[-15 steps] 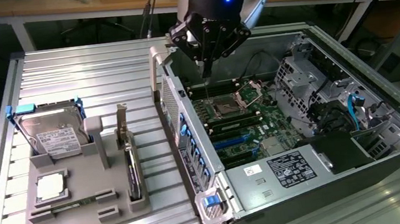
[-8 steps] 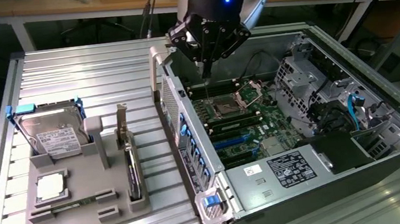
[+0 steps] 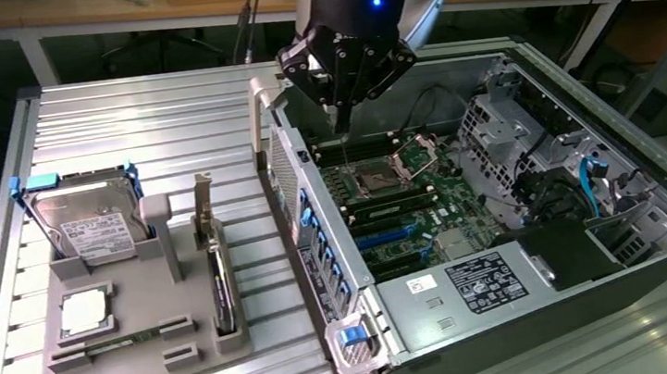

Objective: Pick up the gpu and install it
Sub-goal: 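Reach for the gpu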

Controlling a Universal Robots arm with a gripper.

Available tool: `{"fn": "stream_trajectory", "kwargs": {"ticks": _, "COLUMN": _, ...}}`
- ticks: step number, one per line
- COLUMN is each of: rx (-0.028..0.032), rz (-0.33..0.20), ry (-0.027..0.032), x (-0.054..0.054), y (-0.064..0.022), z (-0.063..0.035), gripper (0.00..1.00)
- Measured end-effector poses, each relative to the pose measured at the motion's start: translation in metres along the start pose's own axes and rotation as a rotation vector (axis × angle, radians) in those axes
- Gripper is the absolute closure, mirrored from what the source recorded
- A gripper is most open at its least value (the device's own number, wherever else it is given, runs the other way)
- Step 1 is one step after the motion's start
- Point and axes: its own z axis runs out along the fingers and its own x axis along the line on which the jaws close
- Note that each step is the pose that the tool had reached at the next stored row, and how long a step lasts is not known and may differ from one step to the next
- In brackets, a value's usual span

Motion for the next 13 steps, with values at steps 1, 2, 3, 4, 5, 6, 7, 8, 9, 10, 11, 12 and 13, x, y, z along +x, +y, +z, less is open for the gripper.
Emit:
{"fn": "stream_trajectory", "kwargs": {"ticks": 1, "rx": 0.0, "rz": 0.0, "ry": 0.0, "x": 0.0001, "y": -0.0001, "z": 0.0, "gripper": 0.89}}
{"fn": "stream_trajectory", "kwargs": {"ticks": 2, "rx": -0.0001, "rz": 0.0, "ry": -0.0001, "x": 0.0001, "y": -0.0002, "z": 0.0, "gripper": 0.89}}
{"fn": "stream_trajectory", "kwargs": {"ticks": 3, "rx": -0.0001, "rz": 0.0, "ry": -0.0001, "x": 0.0001, "y": -0.0003, "z": 0.0, "gripper": 0.89}}
{"fn": "stream_trajectory", "kwargs": {"ticks": 4, "rx": -0.0001, "rz": 0.0, "ry": 0.0, "x": 0.0001, "y": -0.0006, "z": 0.0, "gripper": 0.89}}
{"fn": "stream_trajectory", "kwargs": {"ticks": 5, "rx": 0.0001, "rz": 0.0, "ry": 0.0001, "x": 0.0002, "y": -0.001, "z": -0.0001, "gripper": 0.89}}
{"fn": "stream_trajectory", "kwargs": {"ticks": 6, "rx": 0.0001, "rz": 0.0, "ry": 0.0001, "x": 0.0003, "y": -0.0014, "z": -0.0001, "gripper": 0.89}}
{"fn": "stream_trajectory", "kwargs": {"ticks": 7, "rx": -0.0001, "rz": 0.0, "ry": 0.0, "x": 0.0005, "y": -0.0019, "z": -0.0001, "gripper": 0.89}}
{"fn": "stream_trajectory", "kwargs": {"ticks": 8, "rx": 0.0, "rz": 0.0, "ry": 0.0, "x": 0.0007, "y": -0.0023, "z": -0.0001, "gripper": 0.89}}
{"fn": "stream_trajectory", "kwargs": {"ticks": 9, "rx": 0.0, "rz": 0.0, "ry": 0.0, "x": 0.0009, "y": -0.0027, "z": -0.0001, "gripper": 0.89}}
{"fn": "stream_trajectory", "kwargs": {"ticks": 10, "rx": 0.0, "rz": 0.0, "ry": 0.0, "x": 0.0011, "y": -0.003, "z": -0.0002, "gripper": 0.89}}
{"fn": "stream_trajectory", "kwargs": {"ticks": 11, "rx": 0.0001, "rz": 0.0, "ry": 0.0, "x": 0.0014, "y": -0.0034, "z": -0.0003, "gripper": 0.89}}
{"fn": "stream_trajectory", "kwargs": {"ticks": 12, "rx": 0.0001, "rz": 0.0, "ry": 0.0001, "x": 0.0016, "y": -0.0038, "z": -0.0003, "gripper": 0.89}}
{"fn": "stream_trajectory", "kwargs": {"ticks": 13, "rx": 0.0, "rz": 0.0, "ry": 0.0, "x": 0.0018, "y": -0.0042, "z": -0.0002, "gripper": 0.89}}
